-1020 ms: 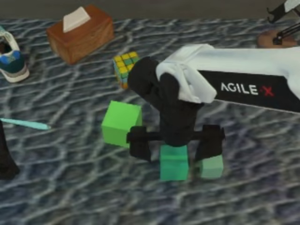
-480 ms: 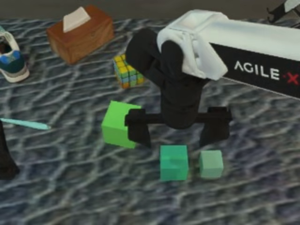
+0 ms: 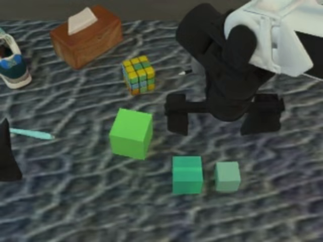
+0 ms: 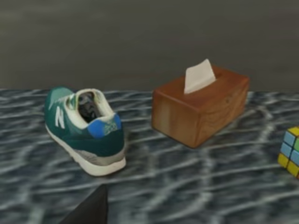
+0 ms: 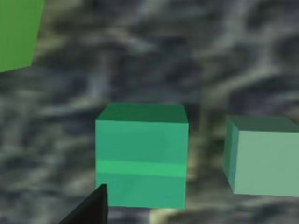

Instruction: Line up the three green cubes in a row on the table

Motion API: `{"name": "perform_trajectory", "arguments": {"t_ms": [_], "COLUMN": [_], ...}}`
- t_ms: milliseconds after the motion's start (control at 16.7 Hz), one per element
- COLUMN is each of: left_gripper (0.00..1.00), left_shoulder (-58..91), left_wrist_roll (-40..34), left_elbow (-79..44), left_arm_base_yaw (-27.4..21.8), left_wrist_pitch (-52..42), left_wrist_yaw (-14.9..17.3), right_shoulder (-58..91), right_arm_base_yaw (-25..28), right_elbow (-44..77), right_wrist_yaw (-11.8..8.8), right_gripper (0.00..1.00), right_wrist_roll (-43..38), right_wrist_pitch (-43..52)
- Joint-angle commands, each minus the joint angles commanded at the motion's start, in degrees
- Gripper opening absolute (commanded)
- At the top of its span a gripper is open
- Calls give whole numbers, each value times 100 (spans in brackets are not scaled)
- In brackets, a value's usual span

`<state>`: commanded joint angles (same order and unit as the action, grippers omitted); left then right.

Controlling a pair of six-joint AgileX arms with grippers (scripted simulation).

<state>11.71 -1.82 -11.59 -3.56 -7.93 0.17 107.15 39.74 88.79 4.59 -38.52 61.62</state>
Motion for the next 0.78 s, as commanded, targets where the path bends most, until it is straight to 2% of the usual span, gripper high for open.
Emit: {"name": "perform_trajectory", "arguments": {"t_ms": [240, 420, 600, 780], "left_gripper": [100, 100, 100, 100], "left_shoulder": [1940, 3859, 5840, 7597], "left_wrist_roll": [-245, -456, -673, -881], "left_elbow": [-1725, -3218, -4711, -6086], "left_arm_base_yaw": [-463, -870, -1290, -1692], "left_wrist_pitch": [-1122, -2137, -3194, -4195], "left_wrist_yaw": [-5, -9, -8, -1], "right_shoulder": [-2014, -3953, -5879, -7517], "right_arm_base_yaw": [-697, -1364, -2049, -2667], "right_elbow": [-1462, -2932, -4497, -5948], "right_wrist_yaw": [335, 500, 536, 433], "right_gripper": [100, 100, 100, 100], "right_wrist_roll": [813, 1520, 2198, 2776], "right_wrist_pitch": [-930, -1805, -2726, -3634]}}
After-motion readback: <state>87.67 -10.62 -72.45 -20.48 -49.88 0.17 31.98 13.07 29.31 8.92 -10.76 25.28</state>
